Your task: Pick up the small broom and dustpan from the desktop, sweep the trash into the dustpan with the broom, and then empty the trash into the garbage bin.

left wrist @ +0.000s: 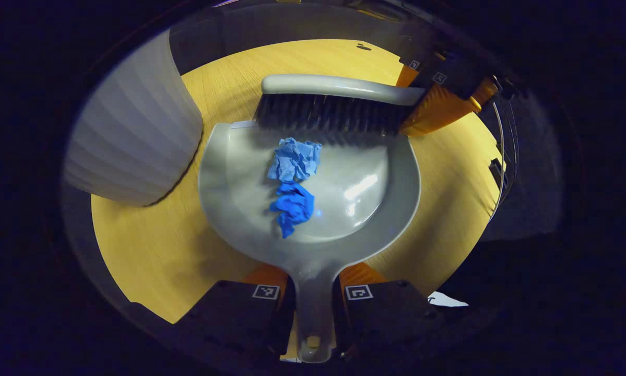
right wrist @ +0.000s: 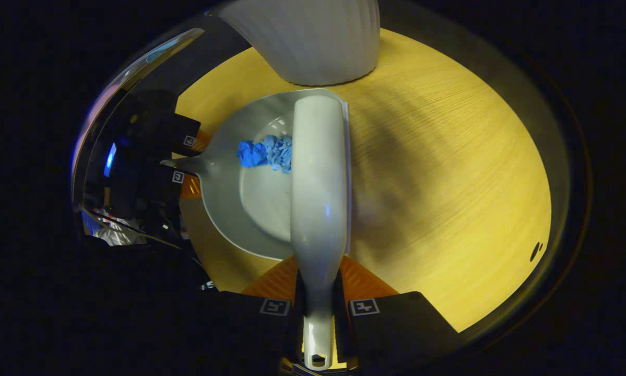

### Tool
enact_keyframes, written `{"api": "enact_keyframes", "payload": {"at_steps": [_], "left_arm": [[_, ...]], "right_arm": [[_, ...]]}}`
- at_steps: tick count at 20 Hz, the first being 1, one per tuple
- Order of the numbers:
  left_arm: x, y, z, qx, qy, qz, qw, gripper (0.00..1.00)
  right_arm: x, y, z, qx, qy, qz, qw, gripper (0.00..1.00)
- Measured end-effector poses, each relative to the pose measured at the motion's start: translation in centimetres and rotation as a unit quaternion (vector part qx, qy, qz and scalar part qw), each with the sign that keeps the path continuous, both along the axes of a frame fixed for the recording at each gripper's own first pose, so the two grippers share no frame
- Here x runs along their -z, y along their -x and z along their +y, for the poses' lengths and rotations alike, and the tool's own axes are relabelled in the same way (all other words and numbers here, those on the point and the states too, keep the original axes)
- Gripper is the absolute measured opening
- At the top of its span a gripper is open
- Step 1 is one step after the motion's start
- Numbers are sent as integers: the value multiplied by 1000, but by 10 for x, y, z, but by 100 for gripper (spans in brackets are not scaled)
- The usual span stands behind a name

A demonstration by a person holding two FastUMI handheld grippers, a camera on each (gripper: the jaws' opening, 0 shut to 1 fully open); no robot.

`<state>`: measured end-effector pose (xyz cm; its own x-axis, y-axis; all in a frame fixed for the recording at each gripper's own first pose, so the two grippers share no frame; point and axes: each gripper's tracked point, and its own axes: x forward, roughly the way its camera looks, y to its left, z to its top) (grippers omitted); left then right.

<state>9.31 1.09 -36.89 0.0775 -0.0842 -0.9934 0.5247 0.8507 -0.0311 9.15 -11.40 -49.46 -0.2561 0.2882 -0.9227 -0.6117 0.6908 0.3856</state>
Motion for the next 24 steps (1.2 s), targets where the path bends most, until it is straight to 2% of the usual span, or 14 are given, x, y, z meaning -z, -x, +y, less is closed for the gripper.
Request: {"api": "enact_keyframes", "payload": {"at_steps": [3, 7, 10, 13, 15, 17, 19, 22, 24], "left_arm": [[-3, -5, 5, -12, 12, -10, 1000, 30], [-10, -3, 3, -20, 34, -34, 999, 30], [-22, -1, 4, -14, 48, -47, 998, 30], [-37, 1, 8, 10, 47, -59, 997, 30], [-47, -2, 7, 9, 38, -66, 997, 30], [-57, -7, 2, -1, 60, -66, 996, 29], [-69, -19, 0, -22, 87, -67, 994, 29], [-91, -60, 17, -64, 56, -117, 990, 29], [-99, -88, 44, -97, 14, -146, 984, 29]], "right_arm": [[-20, -15, -25, 64, 2, -5, 998, 28], [-22, -12, -62, 107, 12, -38, 993, 28], [8, -1, -82, 160, 9, -52, 986, 27], [53, 16, -105, 238, -5, -26, 971, 28], [93, 23, -125, 241, 14, -29, 970, 28], [108, 34, -132, 269, 6, -22, 963, 27], [114, 42, -128, 321, -26, -4, 947, 28], [123, 52, -128, 349, -44, 2, 936, 27], [123, 50, -131, 378, -70, 17, 923, 28]]}}
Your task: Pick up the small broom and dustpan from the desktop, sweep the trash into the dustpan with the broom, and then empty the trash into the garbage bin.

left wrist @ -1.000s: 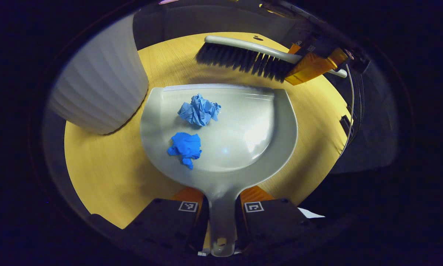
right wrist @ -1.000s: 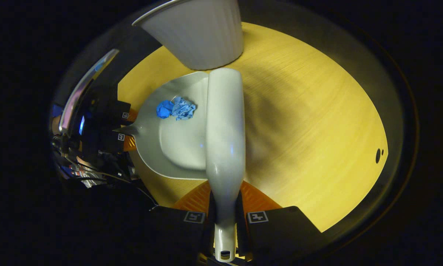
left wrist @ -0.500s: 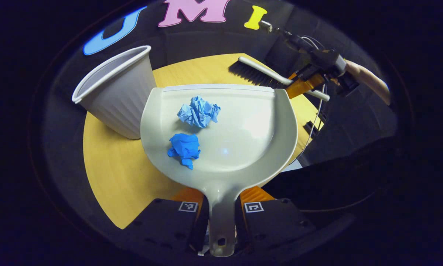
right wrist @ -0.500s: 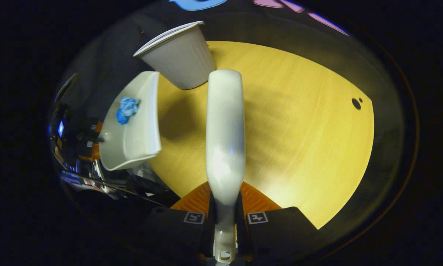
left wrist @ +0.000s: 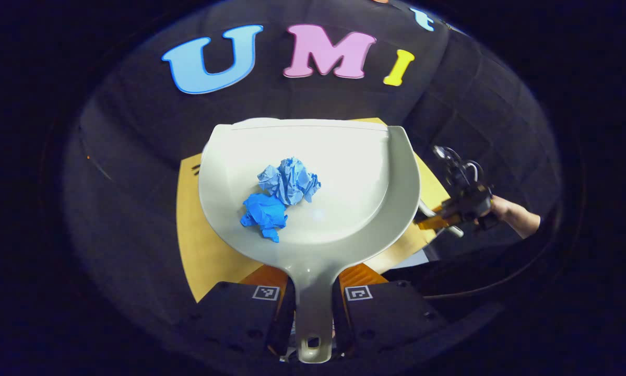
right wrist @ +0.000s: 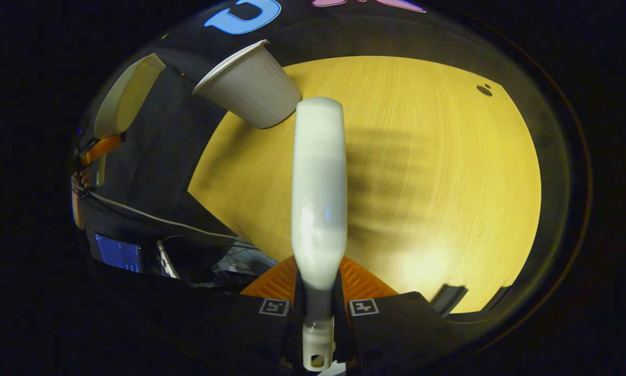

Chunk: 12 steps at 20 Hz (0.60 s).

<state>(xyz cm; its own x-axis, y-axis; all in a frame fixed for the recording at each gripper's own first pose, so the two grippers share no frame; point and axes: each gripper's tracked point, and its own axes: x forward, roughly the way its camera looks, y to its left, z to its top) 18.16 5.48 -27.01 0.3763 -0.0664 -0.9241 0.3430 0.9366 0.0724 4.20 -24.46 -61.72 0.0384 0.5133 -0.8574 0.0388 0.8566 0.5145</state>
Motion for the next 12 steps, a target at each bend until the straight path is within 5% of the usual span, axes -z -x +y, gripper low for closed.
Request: {"api": "enact_keyframes", "payload": {"at_steps": [6, 12], "left_arm": [[37, -74, 23, -40, -114, 52, 991, 29], [77, -92, -31, 53, -234, 127, 963, 30]], "right_arm": [[-8, -3, -17, 78, -17, -35, 996, 27], [-16, 12, -41, 135, 2, -41, 990, 27]]}}
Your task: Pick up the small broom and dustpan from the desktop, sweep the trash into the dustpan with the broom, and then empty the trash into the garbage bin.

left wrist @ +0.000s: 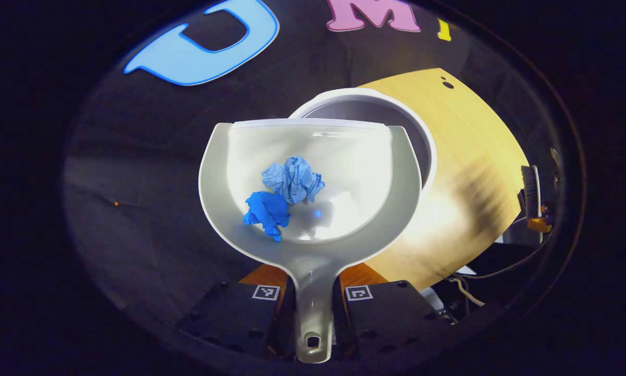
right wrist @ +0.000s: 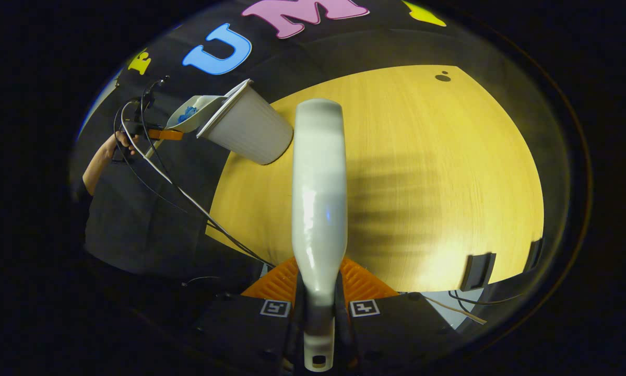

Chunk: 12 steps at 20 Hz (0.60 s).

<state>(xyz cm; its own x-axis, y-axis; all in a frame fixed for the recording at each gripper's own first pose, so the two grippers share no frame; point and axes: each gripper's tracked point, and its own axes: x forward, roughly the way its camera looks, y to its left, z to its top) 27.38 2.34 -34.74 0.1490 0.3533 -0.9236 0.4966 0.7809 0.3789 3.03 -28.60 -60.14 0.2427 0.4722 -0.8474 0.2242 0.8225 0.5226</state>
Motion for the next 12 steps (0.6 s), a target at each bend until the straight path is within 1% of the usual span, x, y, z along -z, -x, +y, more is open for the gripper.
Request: {"api": "enact_keyframes", "payload": {"at_steps": [2, 3, 5, 7, 9, 10, 12], "left_arm": [[18, 3, -24, 25, -40, 25, 999, 28], [28, 4, -30, 34, -56, 39, 997, 29], [45, 5, -42, 59, -86, 62, 993, 30], [64, 9, -61, 90, -130, 80, 984, 29], [83, 20, -83, 108, -172, 87, 975, 30], [94, 26, -89, 112, -182, 86, 973, 29], [110, 39, -90, 111, -182, 78, 974, 29]], "right_arm": [[6, 10, -4, 19, 3, 18, 1000, 27], [9, 17, -3, 22, 3, 30, 999, 27], [11, 18, 1, 25, 1, 27, 999, 27], [11, 17, 2, 29, -3, 24, 999, 27], [12, 15, 1, 38, -8, 24, 999, 27], [12, 13, 0, 41, -9, 25, 999, 27], [13, 8, -3, 45, -6, 21, 999, 27]]}}
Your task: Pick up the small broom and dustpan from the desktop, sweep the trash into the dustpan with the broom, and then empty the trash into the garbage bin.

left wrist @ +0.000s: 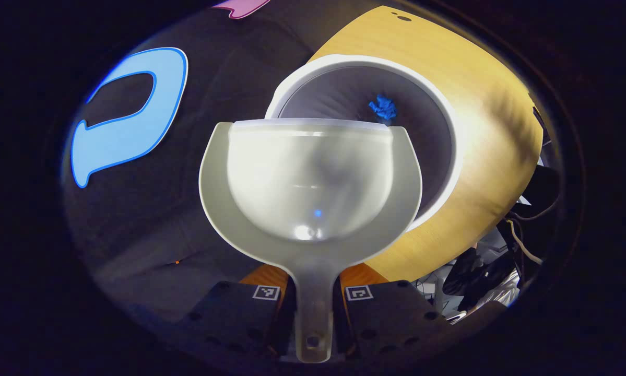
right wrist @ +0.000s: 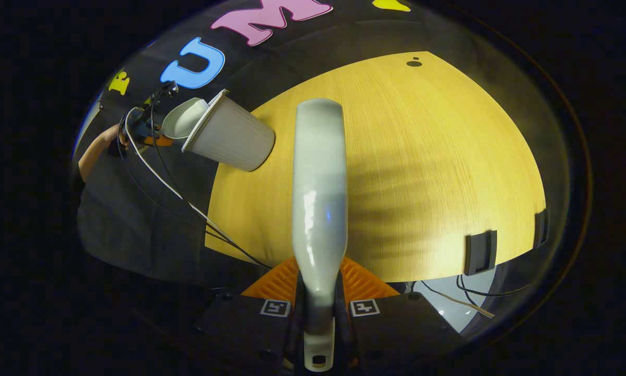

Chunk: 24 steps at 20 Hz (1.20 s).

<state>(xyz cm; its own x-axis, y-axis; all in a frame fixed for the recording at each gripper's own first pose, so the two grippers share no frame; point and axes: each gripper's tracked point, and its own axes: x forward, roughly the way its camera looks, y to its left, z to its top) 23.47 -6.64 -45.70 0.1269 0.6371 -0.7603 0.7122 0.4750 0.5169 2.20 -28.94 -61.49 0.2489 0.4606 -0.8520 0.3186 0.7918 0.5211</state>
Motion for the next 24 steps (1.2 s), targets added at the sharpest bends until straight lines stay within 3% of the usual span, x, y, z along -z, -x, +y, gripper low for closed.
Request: {"api": "enact_keyframes", "payload": {"at_steps": [3, 5, 10, 13, 17, 21, 24], "left_arm": [[-7, 0, 14, -8, 17, -46, 999, 29], [-15, 2, 10, -34, 55, -107, 992, 29], [-35, 14, 11, -40, 155, -234, 959, 29], [-40, 16, 14, -49, 225, -282, 931, 29], [-29, 10, -1, -66, 336, -295, 892, 29], [-10, 15, -7, -93, 450, -235, 856, 29], [-17, 20, -7, -81, 466, -187, 861, 29]], "right_arm": [[4, -3, -3, 2, 3, 2, 1000, 27], [5, -11, -4, 8, 7, -1, 1000, 27], [4, -46, -13, 33, 19, -19, 999, 27], [-2, -73, -14, 56, 16, -32, 998, 27], [-2, -90, -14, 34, 31, -36, 998, 27], [2, -90, -14, 31, 28, -26, 999, 28], [17, -74, -25, 16, 42, -4, 999, 27]]}}
